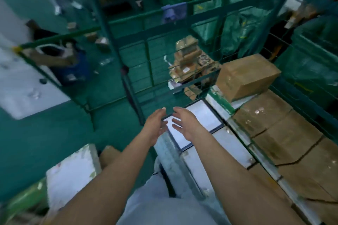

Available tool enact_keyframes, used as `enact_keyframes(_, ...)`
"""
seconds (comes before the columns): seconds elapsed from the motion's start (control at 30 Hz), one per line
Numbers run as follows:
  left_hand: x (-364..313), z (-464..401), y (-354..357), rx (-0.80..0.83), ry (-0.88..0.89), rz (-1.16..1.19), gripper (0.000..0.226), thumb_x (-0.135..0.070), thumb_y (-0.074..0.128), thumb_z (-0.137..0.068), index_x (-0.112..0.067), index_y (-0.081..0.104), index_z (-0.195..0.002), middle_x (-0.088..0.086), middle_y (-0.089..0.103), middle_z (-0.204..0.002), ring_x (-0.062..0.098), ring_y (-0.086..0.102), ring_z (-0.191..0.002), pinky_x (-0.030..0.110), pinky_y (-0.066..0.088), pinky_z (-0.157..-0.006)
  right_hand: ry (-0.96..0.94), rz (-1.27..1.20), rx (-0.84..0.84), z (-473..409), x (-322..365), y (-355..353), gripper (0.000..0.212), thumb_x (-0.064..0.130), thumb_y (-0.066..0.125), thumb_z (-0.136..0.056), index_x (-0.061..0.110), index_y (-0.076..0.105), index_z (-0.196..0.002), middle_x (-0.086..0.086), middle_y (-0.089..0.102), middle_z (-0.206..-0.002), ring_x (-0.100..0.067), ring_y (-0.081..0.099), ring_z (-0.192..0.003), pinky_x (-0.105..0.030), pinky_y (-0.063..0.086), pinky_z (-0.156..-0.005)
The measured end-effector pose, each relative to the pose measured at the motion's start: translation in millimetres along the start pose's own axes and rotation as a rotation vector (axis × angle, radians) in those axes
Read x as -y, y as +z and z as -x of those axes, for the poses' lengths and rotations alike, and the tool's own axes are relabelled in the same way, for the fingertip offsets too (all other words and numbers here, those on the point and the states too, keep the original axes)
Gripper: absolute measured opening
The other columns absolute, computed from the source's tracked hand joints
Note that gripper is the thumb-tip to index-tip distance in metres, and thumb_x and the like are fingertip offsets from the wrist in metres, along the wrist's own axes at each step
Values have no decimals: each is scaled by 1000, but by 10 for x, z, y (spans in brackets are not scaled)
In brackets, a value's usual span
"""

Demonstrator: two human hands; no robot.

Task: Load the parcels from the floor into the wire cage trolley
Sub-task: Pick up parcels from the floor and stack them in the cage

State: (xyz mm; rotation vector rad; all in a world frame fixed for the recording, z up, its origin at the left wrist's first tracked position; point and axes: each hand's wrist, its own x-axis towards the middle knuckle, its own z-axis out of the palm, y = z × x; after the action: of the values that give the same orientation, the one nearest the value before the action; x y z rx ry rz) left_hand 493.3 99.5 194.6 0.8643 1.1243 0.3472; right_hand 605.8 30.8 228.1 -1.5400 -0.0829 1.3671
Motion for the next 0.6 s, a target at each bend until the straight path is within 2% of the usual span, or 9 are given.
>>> enact_keyframes(0.1,152,243,-391,-82,21,32,26,-40,57,-103,-24,63,-122,-5,63,-121,15,64,-99,41,47,-109,37,53,54,111,-238,329,10,23,52,-106,21,62,-105,-1,68,-100,-15,66,-92,-38,50,-100)
enact_keyframes(0.17,281,467,-758,-174,11,80,18,-40,56,-103,-28,64,-114,-6,63,-120,15,62,-103,40,48,-108,57,131,115,164,-468,636,12,24,52,-105,22,62,-99,1,67,-100,-14,66,-100,-39,49,-103)
enact_keyframes(0.23,418,653,-1127,-273,-2,161,13,-40,56,-103,-30,60,-110,-8,61,-119,17,60,-108,39,48,-108,94,223,178,229,-686,961,12,29,54,-104,21,63,-109,-6,68,-119,-21,66,-108,-37,51,-98)
enact_keyframes(0.3,567,793,-1400,-319,-3,204,27,-43,56,-103,-28,55,-125,-6,56,-132,20,59,-117,38,48,-106,109,293,216,269,-861,1214,10,31,55,-104,24,60,-109,-11,62,-132,-28,62,-121,-38,51,-100)
enact_keyframes(0.33,647,867,-1560,-351,-2,236,33,-43,56,-103,-27,53,-131,-5,55,-136,22,58,-121,38,48,-105,115,336,237,294,-947,1362,10,31,55,-104,25,59,-110,-10,62,-131,-29,60,-125,-39,51,-101)
enact_keyframes(0.43,861,1079,-2028,-443,1,326,31,-41,56,-103,-25,57,-129,0,56,-135,22,59,-120,35,50,-97,139,460,310,347,-1217,1859,19,33,55,-104,24,57,-121,-5,62,-127,-23,61,-116,-38,51,-100)
enact_keyframes(0.5,977,1214,-2311,-517,-10,376,27,-40,57,-101,-25,61,-123,3,61,-131,21,61,-115,33,54,-88,156,530,347,380,-1362,2162,10,31,54,-104,24,60,-110,-8,64,-124,-22,63,-112,-41,51,-103)
enact_keyframes(0.57,1115,1397,-2662,-587,-13,448,32,-39,57,-100,-24,61,-128,0,64,-124,20,63,-112,38,55,-94,171,595,392,459,-1568,2547,12,30,53,-105,27,60,-96,-2,67,-113,-17,64,-100,-41,51,-102)
enact_keyframes(0.6,1175,1476,-2838,-615,-15,486,25,-37,55,-102,-25,62,-123,-3,64,-118,19,63,-108,39,53,-100,178,632,413,507,-1673,2720,13,30,53,-105,27,60,-94,1,66,-107,-14,63,-93,-38,54,-95)
